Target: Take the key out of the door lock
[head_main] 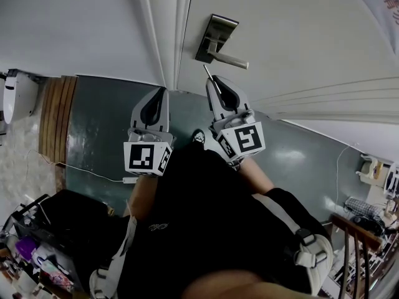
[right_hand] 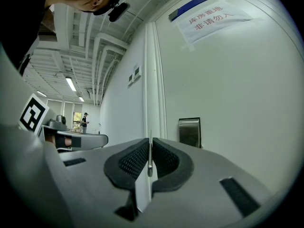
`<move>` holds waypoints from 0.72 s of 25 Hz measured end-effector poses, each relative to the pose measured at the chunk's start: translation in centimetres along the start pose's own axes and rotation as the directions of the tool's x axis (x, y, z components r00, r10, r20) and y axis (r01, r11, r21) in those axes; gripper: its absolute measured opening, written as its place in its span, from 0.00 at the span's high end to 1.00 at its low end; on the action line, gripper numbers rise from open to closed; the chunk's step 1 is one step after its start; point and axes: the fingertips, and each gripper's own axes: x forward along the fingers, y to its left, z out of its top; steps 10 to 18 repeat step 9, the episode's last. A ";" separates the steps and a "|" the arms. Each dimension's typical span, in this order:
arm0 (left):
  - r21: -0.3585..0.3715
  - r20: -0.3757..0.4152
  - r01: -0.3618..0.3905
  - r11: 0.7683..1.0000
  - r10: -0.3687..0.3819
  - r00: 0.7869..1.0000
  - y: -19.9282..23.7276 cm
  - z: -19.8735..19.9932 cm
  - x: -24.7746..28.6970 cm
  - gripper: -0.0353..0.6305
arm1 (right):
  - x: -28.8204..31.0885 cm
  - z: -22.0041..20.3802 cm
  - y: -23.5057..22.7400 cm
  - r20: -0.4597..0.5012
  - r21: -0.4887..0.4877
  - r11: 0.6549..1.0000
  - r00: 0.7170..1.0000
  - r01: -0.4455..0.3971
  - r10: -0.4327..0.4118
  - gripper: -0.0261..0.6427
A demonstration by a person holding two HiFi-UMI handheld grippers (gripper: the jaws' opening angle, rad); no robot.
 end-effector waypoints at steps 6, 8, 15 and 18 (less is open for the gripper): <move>0.000 0.007 0.010 1.000 -0.010 1.000 -0.1 -0.4 0.2 0.91 | -0.1 -0.3 -0.1 -0.008 0.003 1.000 1.000 0.005 -0.005 0.92; 0.000 0.002 0.011 1.000 -0.011 1.000 -0.2 -0.4 0.2 0.91 | -0.1 -0.4 -0.1 -0.011 0.004 1.000 1.000 0.006 -0.006 0.92; 0.001 -0.001 0.011 1.000 -0.011 1.000 -0.2 -0.4 0.2 0.91 | -0.1 -0.4 -0.1 -0.011 0.004 1.000 1.000 0.006 -0.006 0.92; 0.001 -0.001 0.011 1.000 -0.011 1.000 -0.2 -0.4 0.2 0.91 | -0.1 -0.4 -0.1 -0.011 0.004 1.000 1.000 0.006 -0.006 0.92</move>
